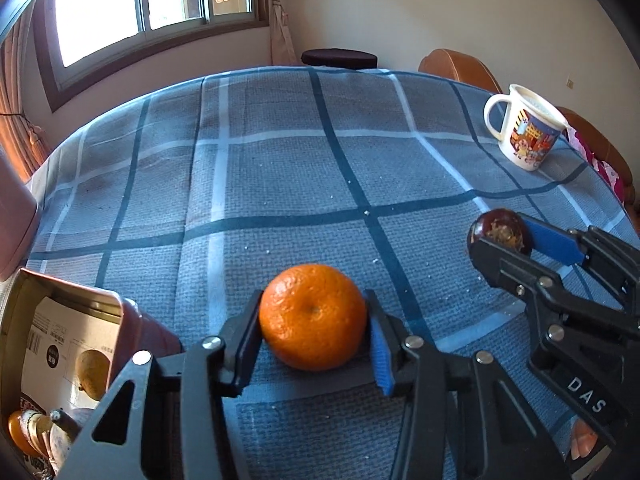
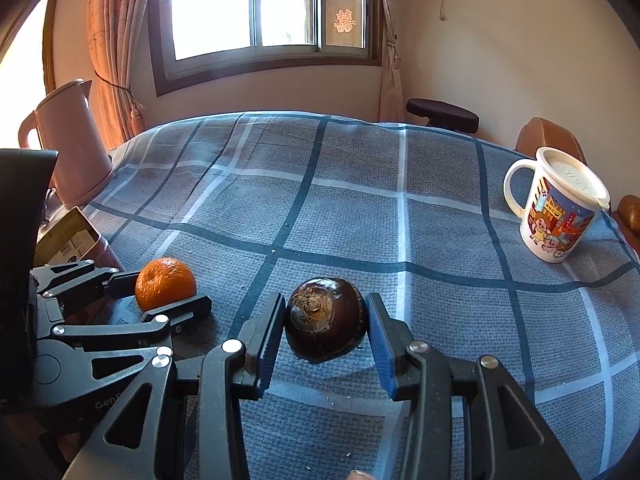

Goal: Organize fruits
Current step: 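Grasp the orange with the left tool and lift it, then carry the orange with left tool while right tool carries dark brown fruit to tin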

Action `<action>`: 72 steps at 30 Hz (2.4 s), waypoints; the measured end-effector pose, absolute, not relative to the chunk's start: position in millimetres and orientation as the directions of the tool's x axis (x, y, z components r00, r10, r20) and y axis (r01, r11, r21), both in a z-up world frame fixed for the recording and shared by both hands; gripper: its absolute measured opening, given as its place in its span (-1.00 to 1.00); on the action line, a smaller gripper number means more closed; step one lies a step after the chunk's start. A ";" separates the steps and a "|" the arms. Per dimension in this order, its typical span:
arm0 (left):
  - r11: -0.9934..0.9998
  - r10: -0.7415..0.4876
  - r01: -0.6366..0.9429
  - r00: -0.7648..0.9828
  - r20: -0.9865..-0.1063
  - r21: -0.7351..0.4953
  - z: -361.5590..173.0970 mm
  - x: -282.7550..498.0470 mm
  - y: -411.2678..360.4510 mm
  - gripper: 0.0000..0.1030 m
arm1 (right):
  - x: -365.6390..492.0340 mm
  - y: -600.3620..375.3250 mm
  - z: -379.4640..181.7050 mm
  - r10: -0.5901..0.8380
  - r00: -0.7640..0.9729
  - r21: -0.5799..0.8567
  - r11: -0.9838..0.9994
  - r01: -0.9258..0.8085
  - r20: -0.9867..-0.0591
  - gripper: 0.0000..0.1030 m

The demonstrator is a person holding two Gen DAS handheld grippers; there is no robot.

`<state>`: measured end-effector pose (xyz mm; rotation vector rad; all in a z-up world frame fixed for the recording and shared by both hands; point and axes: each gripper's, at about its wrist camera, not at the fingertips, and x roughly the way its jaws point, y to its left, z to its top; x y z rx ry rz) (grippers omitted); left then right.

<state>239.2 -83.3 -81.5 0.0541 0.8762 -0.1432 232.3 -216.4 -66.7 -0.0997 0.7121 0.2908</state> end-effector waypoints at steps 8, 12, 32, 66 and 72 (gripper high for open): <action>0.991 -0.086 0.134 0.688 -0.721 0.010 -70.9 229.7 -81.3 -0.06 | 227.3 -216.8 -62.6 0.246 0.730 0.013 0.951 -0.308 -0.637 -0.16; 0.992 -0.074 0.124 0.715 -0.695 0.022 -65.9 225.4 -80.9 -0.06 | 223.3 -217.2 -59.7 0.258 0.743 0.014 0.948 -0.318 -0.617 -0.16; 0.994 -0.042 0.095 0.813 -0.581 0.061 -49.3 204.7 -80.6 -0.06 | 203.6 -222.1 -46.6 0.273 0.815 -0.010 0.946 -0.323 -0.511 -0.16; 0.995 -0.030 0.073 0.875 -0.484 0.070 -36.9 183.9 -81.9 -0.06 | 178.0 -228.1 -34.8 0.258 0.893 -0.036 0.956 -0.291 -0.368 -0.16; 0.995 -0.027 0.067 0.883 -0.468 0.068 -35.7 180.5 -80.9 -0.06 | 173.7 -230.7 -32.8 0.251 0.906 -0.034 0.960 -0.279 -0.341 -0.17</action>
